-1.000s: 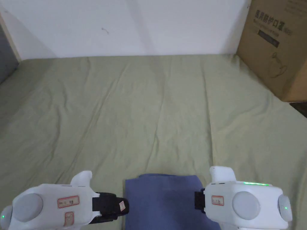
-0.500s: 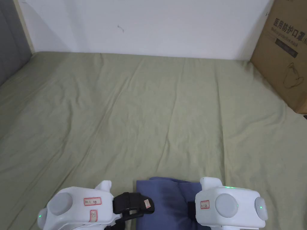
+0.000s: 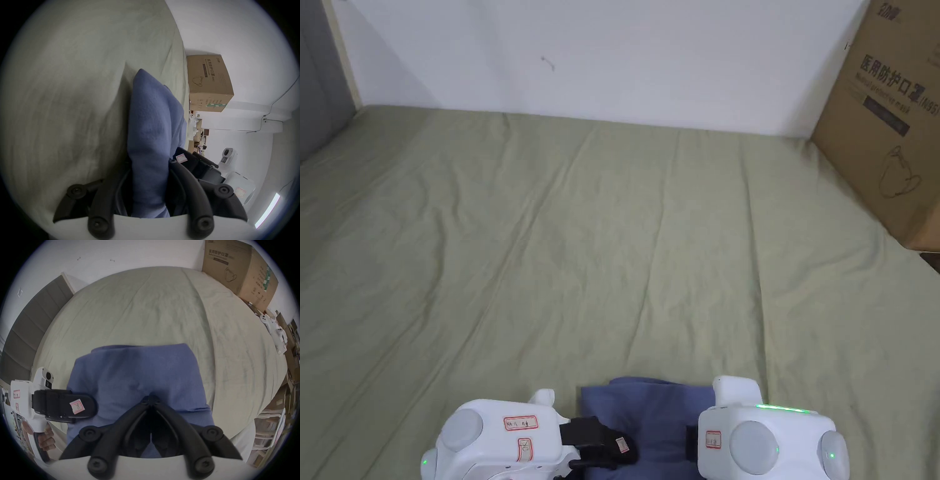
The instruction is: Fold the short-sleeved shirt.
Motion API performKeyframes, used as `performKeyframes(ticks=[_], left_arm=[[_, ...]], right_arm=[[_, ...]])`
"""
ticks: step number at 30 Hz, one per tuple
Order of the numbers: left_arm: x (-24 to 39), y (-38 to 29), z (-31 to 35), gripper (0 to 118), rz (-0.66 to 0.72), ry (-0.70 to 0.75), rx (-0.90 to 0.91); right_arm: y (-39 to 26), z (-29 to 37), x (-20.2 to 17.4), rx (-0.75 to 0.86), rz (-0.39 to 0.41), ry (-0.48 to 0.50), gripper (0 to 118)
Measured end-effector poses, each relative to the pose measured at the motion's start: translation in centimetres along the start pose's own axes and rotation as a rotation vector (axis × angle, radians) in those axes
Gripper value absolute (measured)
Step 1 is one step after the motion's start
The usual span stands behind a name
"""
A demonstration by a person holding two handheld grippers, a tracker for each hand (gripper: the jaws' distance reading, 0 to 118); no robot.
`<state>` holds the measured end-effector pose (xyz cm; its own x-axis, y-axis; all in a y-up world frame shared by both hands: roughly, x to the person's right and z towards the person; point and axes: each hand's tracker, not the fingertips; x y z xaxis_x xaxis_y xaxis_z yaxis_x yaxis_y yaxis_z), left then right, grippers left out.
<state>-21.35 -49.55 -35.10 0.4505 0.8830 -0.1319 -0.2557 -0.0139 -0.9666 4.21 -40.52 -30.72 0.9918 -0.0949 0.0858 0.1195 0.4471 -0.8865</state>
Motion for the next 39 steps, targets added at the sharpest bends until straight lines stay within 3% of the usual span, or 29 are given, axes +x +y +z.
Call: performKeyframes(ticks=[4, 11, 14, 17, 20, 24, 28, 30, 32, 33, 34, 35, 36, 39], left_arm=[[0.8, 0.4, 1.3, 23, -0.057, 0.012, -0.011], [0.8, 3.4, 9.2, 23, -0.17, 0.182, 0.055], [0.0, 5.3, 14.4, 23, -0.193, 0.338, 0.107], [-1.5, 7.4, 19.7, 23, -0.19, 0.494, 0.145], [-2.1, 9.6, 24.2, 23, -0.243, 0.754, 0.136], [-2.6, 12.3, 28.7, 23, -0.23, 1.0, 0.173], [-2.8, 13.7, 30.0, 24, -0.315, 1.25, 0.172], [-3.2, 13.7, 30.3, 39, -0.314, 1.214, 0.177], [-3.0, 13.5, 30.1, 69, -0.285, 1.278, 0.232], [-3.1, 13.6, 30.2, 77, -0.294, 1.338, 0.273], [-2.9, 13.5, 30.2, 77, -0.304, 1.345, 0.297], [-2.6, 13.3, 30.3, 103, -0.297, 1.312, 0.31], [-1.9, 12.9, 30.4, 113, -0.291, 1.252, 0.333], [0.4, 11.8, 30.6, 110, -0.274, 1.143, 0.395]], right_arm=[[0.5, 1.7, -2.2, 0.092, -0.011, -0.059, 0], [1.3, 3.5, -8.4, 0.225, 0.028, -0.047, 0], [2.0, 3.2, -11.5, 0.218, 0.017, 0.004, 0], [2.3, 2.9, -14.7, 0.21, 0.075, 0.03, 0], [2.3, 3.0, -17.4, 0.22, 0.116, 0.059, 0], [2.4, 2.7, -19.4, 0.204, 0.13, 0.095, 0], [2.5, 2.8, -19.9, 0.195, 0.127, 0.108, 0], [2.5, 2.7, -19.8, 0.192, 0.127, 0.106, 0], [2.5, 2.5, -19.3, 0.182, 0.12, 0.102, 0], [2.6, 2.4, -19.1, 0.177, 0.112, 0.104, 0], [2.7, 2.3, -18.9, 0.17, 0.106, 0.103, 0], [2.7, 2.1, -18.6, 0.164, 0.101, 0.104, 0], [2.7, 2.0, -18.4, 0.16, 0.097, 0.102, 0], [2.7, 1.9, -17.5, 0.166, 0.073, 0.101, 0]])
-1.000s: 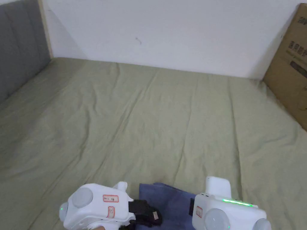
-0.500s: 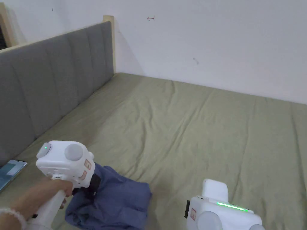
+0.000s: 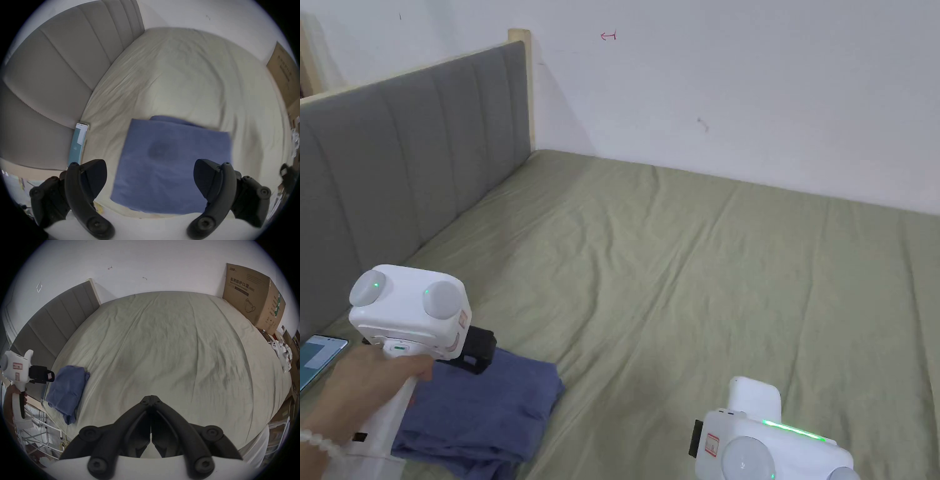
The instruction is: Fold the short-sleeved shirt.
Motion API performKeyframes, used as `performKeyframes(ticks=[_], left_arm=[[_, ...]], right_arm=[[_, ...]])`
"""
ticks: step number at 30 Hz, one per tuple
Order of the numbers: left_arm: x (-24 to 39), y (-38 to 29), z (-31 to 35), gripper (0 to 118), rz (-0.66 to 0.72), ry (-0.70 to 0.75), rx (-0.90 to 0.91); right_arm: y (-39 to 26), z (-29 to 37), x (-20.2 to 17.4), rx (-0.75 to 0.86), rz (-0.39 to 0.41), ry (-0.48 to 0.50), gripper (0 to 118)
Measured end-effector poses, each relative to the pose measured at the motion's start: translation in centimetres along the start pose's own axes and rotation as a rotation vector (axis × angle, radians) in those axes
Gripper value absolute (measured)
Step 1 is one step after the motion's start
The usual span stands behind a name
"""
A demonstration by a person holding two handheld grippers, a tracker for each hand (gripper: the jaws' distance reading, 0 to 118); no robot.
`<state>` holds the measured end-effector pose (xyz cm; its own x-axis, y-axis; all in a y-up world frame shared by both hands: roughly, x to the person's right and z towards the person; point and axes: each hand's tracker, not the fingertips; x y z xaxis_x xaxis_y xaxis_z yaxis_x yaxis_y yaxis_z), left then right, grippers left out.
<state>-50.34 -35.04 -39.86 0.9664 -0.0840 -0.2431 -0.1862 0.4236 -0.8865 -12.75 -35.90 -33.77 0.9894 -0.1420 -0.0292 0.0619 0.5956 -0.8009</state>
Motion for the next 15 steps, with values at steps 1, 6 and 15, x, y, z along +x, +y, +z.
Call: performKeyframes(ticks=[1, 6, 15], left_arm=[[0.5, -0.1, 0.9, 106, -0.001, -0.033, 0.031], [5.5, -2.6, 5.9, 0, -0.075, -0.169, 0.15], [15.3, -9.3, 13.2, 0, -0.076, -0.169, 0.401]], right_arm=[[0.1, 0.1, 0.3, 0.0, -0.009, 0.003, 0], [0.1, 1.2, 2.0, 0.024, -0.03, -0.011, 0], [-0.5, 6.3, 7.4, 0.1, -0.07, -0.033, 0]])
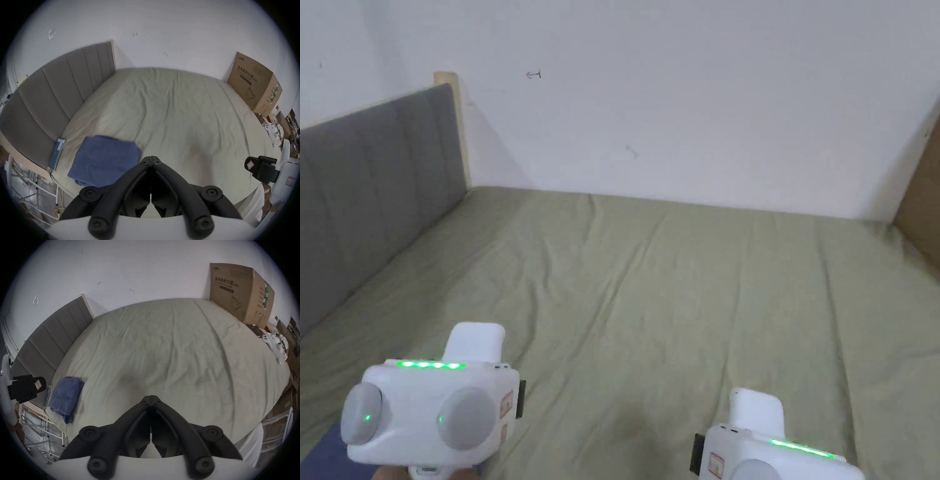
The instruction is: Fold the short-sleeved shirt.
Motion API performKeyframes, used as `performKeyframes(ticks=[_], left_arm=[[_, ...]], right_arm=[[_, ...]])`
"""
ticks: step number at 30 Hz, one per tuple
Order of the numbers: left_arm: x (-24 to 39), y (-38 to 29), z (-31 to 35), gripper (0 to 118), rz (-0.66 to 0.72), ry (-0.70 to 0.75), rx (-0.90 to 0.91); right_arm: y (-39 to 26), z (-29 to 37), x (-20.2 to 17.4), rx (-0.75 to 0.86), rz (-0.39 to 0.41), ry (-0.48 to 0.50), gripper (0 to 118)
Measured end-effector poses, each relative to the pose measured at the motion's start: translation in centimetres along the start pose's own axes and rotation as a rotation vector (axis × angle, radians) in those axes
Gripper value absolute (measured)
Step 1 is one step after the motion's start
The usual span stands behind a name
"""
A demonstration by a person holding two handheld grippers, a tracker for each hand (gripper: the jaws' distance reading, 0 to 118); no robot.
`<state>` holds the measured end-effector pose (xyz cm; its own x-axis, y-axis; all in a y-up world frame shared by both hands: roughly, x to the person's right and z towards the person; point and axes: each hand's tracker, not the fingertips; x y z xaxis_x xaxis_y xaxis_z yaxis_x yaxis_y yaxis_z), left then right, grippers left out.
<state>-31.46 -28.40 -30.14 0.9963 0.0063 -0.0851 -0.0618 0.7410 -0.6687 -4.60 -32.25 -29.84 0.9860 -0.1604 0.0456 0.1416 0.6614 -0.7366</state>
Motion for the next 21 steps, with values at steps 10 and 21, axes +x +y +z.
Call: performKeyframes(ticks=[10, 21], left_arm=[[8.4, -1.0, 7.6, 0, -0.067, 0.011, 0.384], [12.0, -3.2, 12.1, 0, -0.019, -0.081, 0.617]], right_arm=[[0.9, 6.6, 5.1, 0.25, -0.007, -0.041, 0], [0.0, 11.6, 5.9, 0.527, 0.023, -0.09, 0]])
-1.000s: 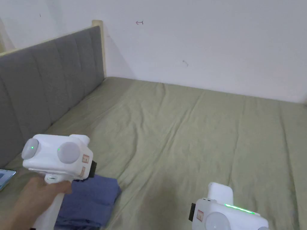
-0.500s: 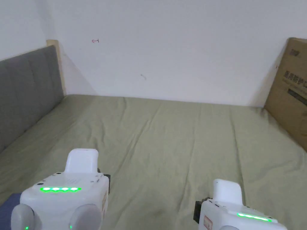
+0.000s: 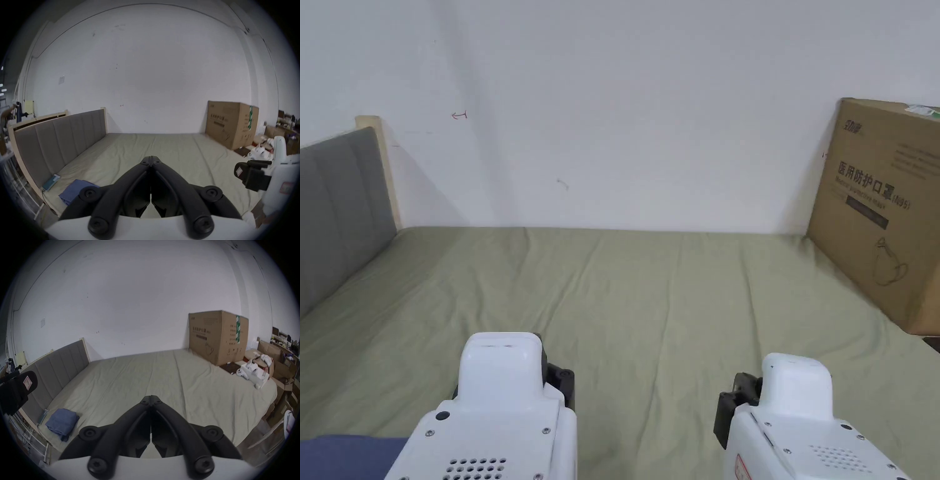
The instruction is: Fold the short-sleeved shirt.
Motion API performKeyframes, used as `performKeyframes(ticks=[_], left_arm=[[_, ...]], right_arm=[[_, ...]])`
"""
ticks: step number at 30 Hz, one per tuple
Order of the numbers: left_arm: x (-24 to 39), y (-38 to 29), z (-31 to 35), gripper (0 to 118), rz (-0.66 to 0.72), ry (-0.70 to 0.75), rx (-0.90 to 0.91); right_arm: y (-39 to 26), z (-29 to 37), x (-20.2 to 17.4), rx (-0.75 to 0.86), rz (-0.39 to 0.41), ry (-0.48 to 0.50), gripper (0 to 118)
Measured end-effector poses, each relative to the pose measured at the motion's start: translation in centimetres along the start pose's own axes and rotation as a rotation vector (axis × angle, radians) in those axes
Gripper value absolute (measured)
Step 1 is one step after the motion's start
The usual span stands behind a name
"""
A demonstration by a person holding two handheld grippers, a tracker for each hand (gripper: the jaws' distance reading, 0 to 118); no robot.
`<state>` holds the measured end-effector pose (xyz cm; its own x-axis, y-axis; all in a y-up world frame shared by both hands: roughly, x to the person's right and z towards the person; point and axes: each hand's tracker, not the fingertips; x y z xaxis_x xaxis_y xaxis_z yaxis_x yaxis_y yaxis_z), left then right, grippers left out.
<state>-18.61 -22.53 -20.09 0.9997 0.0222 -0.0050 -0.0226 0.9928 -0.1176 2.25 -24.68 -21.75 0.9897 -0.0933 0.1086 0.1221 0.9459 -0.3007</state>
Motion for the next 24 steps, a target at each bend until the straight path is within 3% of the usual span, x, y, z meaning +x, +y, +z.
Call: performKeyframes(ticks=[4, 7, 9, 11, 13, 16, 18, 19, 20, 21, 22, 24], left_arm=[[0.7, 0.1, 1.0, 0, -0.058, 0.018, 0.049], [0.7, 0.0, 1.4, 0, -0.053, 0.012, 0.072], [0.6, 0.1, 1.3, 11, -0.052, 0.011, 0.06], [0.4, 0.2, 1.2, 30, -0.044, 0.013, 0.061], [0.2, 0.4, 1.0, 42, -0.037, 0.016, 0.059], [0.2, 0.5, 1.2, 91, -0.03, 0.024, 0.073], [0.3, 0.6, 1.2, 103, -0.038, 0.028, 0.081], [0.2, 0.7, 1.1, 103, -0.039, 0.028, 0.082], [0.1, 0.7, 1.1, 118, -0.036, 0.025, 0.087], [0.0, 0.9, 1.3, 118, -0.029, 0.019, 0.107], [0.1, 1.1, 1.5, 118, -0.026, 0.025, 0.113], [0.3, 1.5, 1.5, 118, -0.032, 0.042, 0.121]], right_arm=[[0.6, 1.6, 0.2, 0.073, -0.028, 0.011, 0], [0.9, 2.6, -0.1, 0.145, 0.029, -0.015, 0], [1.2, 3.1, -0.4, 0.176, 0.066, -0.041, 4], [1.3, 3.5, -0.5, 0.182, 0.06, -0.033, 16], [1.6, 3.8, -0.5, 0.196, 0.058, -0.023, 21], [1.7, 3.9, -0.8, 0.221, 0.087, -0.036, 40], [1.7, 3.9, -0.9, 0.246, 0.116, -0.044, 57], [1.7, 3.9, -1.0, 0.25, 0.119, -0.046, 57], [1.7, 3.7, -0.9, 0.249, 0.124, -0.052, 89], [1.7, 3.7, -0.8, 0.249, 0.123, -0.05, 108], [1.7, 3.8, -0.7, 0.26, 0.114, -0.042, 117], [1.6, 3.9, -0.6, 0.274, 0.105, -0.037, 118]])
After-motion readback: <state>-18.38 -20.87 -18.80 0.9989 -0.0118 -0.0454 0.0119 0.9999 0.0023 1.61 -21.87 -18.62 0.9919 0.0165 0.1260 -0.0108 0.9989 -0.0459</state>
